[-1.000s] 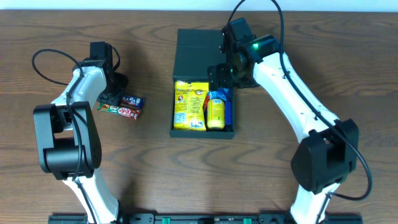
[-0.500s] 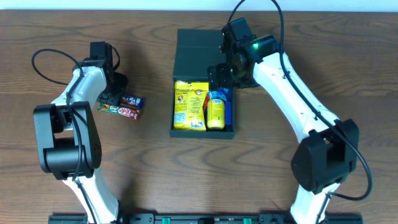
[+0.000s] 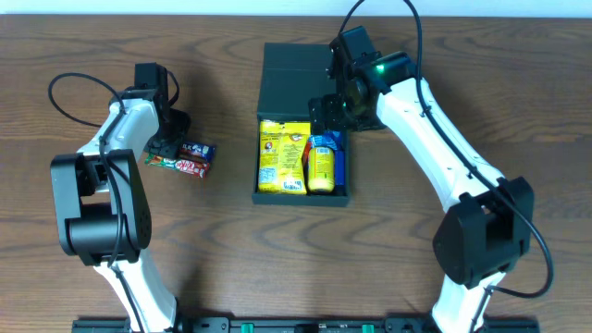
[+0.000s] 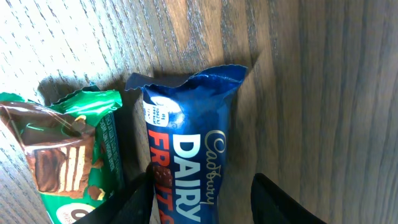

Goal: Pack container
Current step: 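Grasp the blue Dairy Milk bar with the left gripper, then carry the Dairy Milk bar into the box's right side with the left gripper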

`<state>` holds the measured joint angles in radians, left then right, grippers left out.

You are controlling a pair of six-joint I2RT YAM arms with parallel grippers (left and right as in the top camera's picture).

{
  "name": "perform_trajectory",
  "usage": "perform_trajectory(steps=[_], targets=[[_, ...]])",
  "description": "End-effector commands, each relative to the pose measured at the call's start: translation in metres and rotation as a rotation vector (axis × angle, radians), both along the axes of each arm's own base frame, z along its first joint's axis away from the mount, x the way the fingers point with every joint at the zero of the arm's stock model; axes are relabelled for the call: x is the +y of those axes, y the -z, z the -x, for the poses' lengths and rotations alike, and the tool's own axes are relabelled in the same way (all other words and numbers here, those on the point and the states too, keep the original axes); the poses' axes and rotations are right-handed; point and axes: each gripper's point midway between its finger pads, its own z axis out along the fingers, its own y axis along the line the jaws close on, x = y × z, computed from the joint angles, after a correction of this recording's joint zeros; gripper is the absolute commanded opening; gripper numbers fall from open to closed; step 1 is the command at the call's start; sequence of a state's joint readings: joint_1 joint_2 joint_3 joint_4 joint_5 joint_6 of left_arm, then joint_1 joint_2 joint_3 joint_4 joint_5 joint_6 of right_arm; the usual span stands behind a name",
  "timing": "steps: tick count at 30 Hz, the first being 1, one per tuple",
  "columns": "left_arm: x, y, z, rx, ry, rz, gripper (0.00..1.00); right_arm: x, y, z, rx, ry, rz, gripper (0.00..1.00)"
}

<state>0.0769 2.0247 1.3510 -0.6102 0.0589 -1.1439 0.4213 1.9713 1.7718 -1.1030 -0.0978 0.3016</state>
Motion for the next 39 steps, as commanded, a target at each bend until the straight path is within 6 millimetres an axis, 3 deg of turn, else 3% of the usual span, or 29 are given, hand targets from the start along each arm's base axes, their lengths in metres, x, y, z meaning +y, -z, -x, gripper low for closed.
perform_trajectory(steps=[1,6,22,29,33,39], targets=[[0.004,0.011,0.007,0.039,0.016,-0.026,0.52,-0.003,-0.009,-0.007,-0.030,-0.006,-0.003,0.99],[0.004,0.014,0.010,0.053,0.016,-0.025,0.51,-0.003,-0.009,-0.007,-0.030,-0.006,-0.003,0.99],[0.004,0.014,0.009,0.053,0.083,-0.037,0.30,-0.011,-0.009,-0.011,-0.029,0.014,-0.003,0.99],[0.004,0.013,0.009,0.054,0.175,-0.053,0.26,-0.059,-0.007,-0.024,-0.010,0.122,0.006,0.99],[0.002,0.007,0.000,0.027,0.250,-0.053,0.23,-0.102,-0.006,-0.031,0.010,0.220,0.013,0.99],[0.003,-0.036,-0.033,-0.048,0.381,-0.100,0.15,-0.174,-0.004,-0.033,0.042,0.388,0.018,0.99]])
